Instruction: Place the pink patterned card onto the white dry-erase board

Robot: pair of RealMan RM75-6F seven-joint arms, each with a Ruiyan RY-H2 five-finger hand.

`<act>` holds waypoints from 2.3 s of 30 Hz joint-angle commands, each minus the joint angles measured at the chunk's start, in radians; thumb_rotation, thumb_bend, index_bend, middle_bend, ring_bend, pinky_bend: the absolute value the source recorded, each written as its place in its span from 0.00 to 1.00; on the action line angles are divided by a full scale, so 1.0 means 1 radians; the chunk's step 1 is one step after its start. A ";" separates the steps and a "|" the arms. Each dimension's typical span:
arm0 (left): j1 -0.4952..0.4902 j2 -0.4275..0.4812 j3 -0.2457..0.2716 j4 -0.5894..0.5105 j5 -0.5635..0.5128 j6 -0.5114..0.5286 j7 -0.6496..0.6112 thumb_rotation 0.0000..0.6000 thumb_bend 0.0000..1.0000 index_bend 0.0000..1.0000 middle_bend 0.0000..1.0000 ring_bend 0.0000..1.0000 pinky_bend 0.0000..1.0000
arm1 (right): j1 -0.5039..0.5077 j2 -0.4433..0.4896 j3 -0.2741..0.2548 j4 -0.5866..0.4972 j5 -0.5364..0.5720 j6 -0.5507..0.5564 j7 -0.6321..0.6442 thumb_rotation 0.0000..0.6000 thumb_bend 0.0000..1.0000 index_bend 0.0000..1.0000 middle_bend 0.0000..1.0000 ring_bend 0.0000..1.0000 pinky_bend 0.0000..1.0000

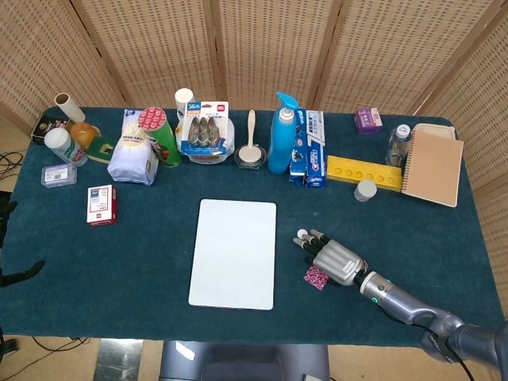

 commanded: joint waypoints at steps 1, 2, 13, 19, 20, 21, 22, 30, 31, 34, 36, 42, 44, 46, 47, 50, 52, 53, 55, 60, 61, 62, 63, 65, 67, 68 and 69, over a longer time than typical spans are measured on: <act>0.000 0.001 -0.001 0.000 -0.002 0.000 -0.002 1.00 0.12 0.00 0.00 0.00 0.09 | 0.003 0.004 0.000 -0.010 0.008 -0.012 -0.010 1.00 0.28 0.42 0.01 0.00 0.00; 0.000 0.001 -0.001 0.000 -0.002 0.000 -0.003 1.00 0.12 0.00 0.00 0.00 0.09 | 0.004 0.006 0.001 -0.014 0.010 -0.015 -0.014 1.00 0.29 0.43 0.01 0.00 0.00; 0.001 0.005 -0.001 -0.001 0.000 0.000 -0.010 1.00 0.12 0.00 0.00 0.00 0.09 | 0.001 0.040 0.004 -0.076 0.010 0.006 -0.051 1.00 0.30 0.45 0.01 0.00 0.00; 0.002 0.009 0.000 -0.001 0.002 -0.002 -0.019 1.00 0.12 0.00 0.00 0.00 0.09 | 0.006 0.061 0.026 -0.132 0.019 0.017 -0.083 1.00 0.31 0.45 0.01 0.00 0.00; 0.002 0.010 -0.001 -0.001 0.002 -0.002 -0.021 1.00 0.12 0.00 0.00 0.00 0.09 | 0.010 0.064 0.036 -0.149 0.027 0.013 -0.094 1.00 0.31 0.45 0.02 0.00 0.00; 0.002 0.010 -0.001 -0.001 0.003 -0.002 -0.023 1.00 0.12 0.00 0.00 0.00 0.09 | 0.013 0.066 0.043 -0.160 0.033 0.008 -0.103 1.00 0.31 0.45 0.02 0.00 0.00; 0.002 0.011 0.000 -0.001 0.003 -0.002 -0.025 1.00 0.12 0.00 0.00 0.00 0.09 | 0.017 0.067 0.052 -0.173 0.039 0.004 -0.114 1.00 0.31 0.45 0.02 0.00 0.00; 0.006 0.016 0.003 -0.002 0.010 -0.002 -0.038 1.00 0.12 0.00 0.00 0.00 0.09 | 0.059 0.029 0.180 -0.293 0.164 -0.051 -0.281 1.00 0.33 0.45 0.02 0.00 0.00; 0.007 0.016 0.003 -0.002 0.011 -0.001 -0.042 1.00 0.12 0.00 0.00 0.00 0.09 | 0.065 0.016 0.200 -0.312 0.190 -0.060 -0.306 1.00 0.33 0.45 0.02 0.00 0.00; 0.008 0.019 0.004 -0.001 0.015 -0.002 -0.053 1.00 0.12 0.00 0.00 0.00 0.09 | 0.089 -0.023 0.247 -0.361 0.273 -0.105 -0.386 1.00 0.33 0.45 0.02 0.00 0.00; 0.007 0.021 0.003 0.000 0.015 -0.004 -0.059 1.00 0.12 0.00 0.00 0.00 0.09 | 0.111 -0.057 0.277 -0.392 0.345 -0.137 -0.458 1.00 0.33 0.45 0.02 0.00 0.00; 0.008 0.028 0.006 0.008 0.021 -0.009 -0.081 1.00 0.12 0.00 0.00 0.00 0.09 | 0.183 -0.167 0.331 -0.410 0.568 -0.180 -0.684 1.00 0.33 0.45 0.02 0.00 0.00; 0.007 0.031 0.005 0.012 0.019 -0.013 -0.089 1.00 0.12 0.00 0.00 0.00 0.09 | 0.209 -0.206 0.337 -0.401 0.646 -0.174 -0.758 1.00 0.33 0.45 0.02 0.00 0.00; 0.007 0.033 0.006 0.014 0.020 -0.015 -0.092 1.00 0.12 0.00 0.00 0.00 0.09 | 0.222 -0.228 0.338 -0.399 0.695 -0.161 -0.801 1.00 0.33 0.45 0.02 0.00 0.00; 0.006 0.034 0.006 0.014 0.021 -0.016 -0.093 1.00 0.12 0.00 0.00 0.00 0.09 | 0.230 -0.242 0.338 -0.398 0.724 -0.152 -0.821 1.00 0.33 0.45 0.02 0.00 0.00; 0.006 0.036 0.007 0.016 0.025 -0.018 -0.100 1.00 0.12 0.00 0.00 0.00 0.09 | 0.254 -0.280 0.340 -0.394 0.812 -0.131 -0.871 1.00 0.33 0.44 0.02 0.00 0.00; 0.007 0.037 0.007 0.018 0.026 -0.019 -0.105 1.00 0.12 0.00 0.00 0.00 0.09 | 0.269 -0.301 0.340 -0.387 0.862 -0.111 -0.904 1.00 0.33 0.41 0.01 0.00 0.00; 0.006 0.038 0.007 0.019 0.026 -0.019 -0.106 1.00 0.12 0.00 0.00 0.00 0.09 | 0.276 -0.307 0.339 -0.386 0.882 -0.101 -0.917 1.00 0.33 0.39 0.01 0.00 0.00; 0.005 0.038 0.006 0.020 0.025 -0.020 -0.107 1.00 0.12 0.00 0.00 0.00 0.09 | 0.286 -0.315 0.337 -0.382 0.912 -0.086 -0.936 1.00 0.30 0.29 0.00 0.00 0.00; 0.005 0.038 0.007 0.021 0.028 -0.020 -0.108 1.00 0.12 0.00 0.00 0.00 0.09 | 0.312 -0.311 0.343 -0.381 0.995 -0.022 -0.994 1.00 0.21 0.05 0.00 0.00 0.00; 0.006 0.038 0.008 0.021 0.029 -0.019 -0.109 1.00 0.12 0.00 0.00 0.00 0.09 | 0.314 -0.300 0.344 -0.391 1.006 -0.015 -0.995 1.00 0.20 0.05 0.00 0.00 0.00; 0.006 0.039 0.008 0.022 0.029 -0.018 -0.111 1.00 0.12 0.00 0.00 0.00 0.09 | 0.313 -0.286 0.345 -0.401 1.010 -0.011 -0.990 1.00 0.20 0.05 0.00 0.00 0.00; 0.007 0.040 0.008 0.022 0.030 -0.018 -0.113 1.00 0.12 0.00 0.00 0.00 0.09 | 0.310 -0.270 0.344 -0.412 1.012 -0.007 -0.984 1.00 0.20 0.05 0.00 0.00 0.00; 0.008 0.041 0.008 0.024 0.032 -0.017 -0.117 1.00 0.12 0.00 0.00 0.00 0.09 | 0.301 -0.227 0.338 -0.438 1.003 -0.002 -0.963 1.00 0.20 0.06 0.00 0.00 0.00; 0.008 0.041 0.008 0.024 0.032 -0.016 -0.117 1.00 0.12 0.00 0.00 0.00 0.09 | 0.292 -0.197 0.330 -0.452 0.996 0.000 -0.946 1.00 0.20 0.07 0.00 0.00 0.00; 0.008 0.040 0.008 0.024 0.033 -0.016 -0.117 1.00 0.12 0.00 0.00 0.00 0.09 | 0.285 -0.179 0.325 -0.459 0.995 0.002 -0.934 1.00 0.20 0.08 0.00 0.00 0.00; 0.008 0.041 0.009 0.023 0.034 -0.016 -0.118 1.00 0.12 0.00 0.00 0.00 0.09 | 0.280 -0.167 0.321 -0.464 0.993 0.004 -0.926 1.00 0.20 0.10 0.00 0.00 0.00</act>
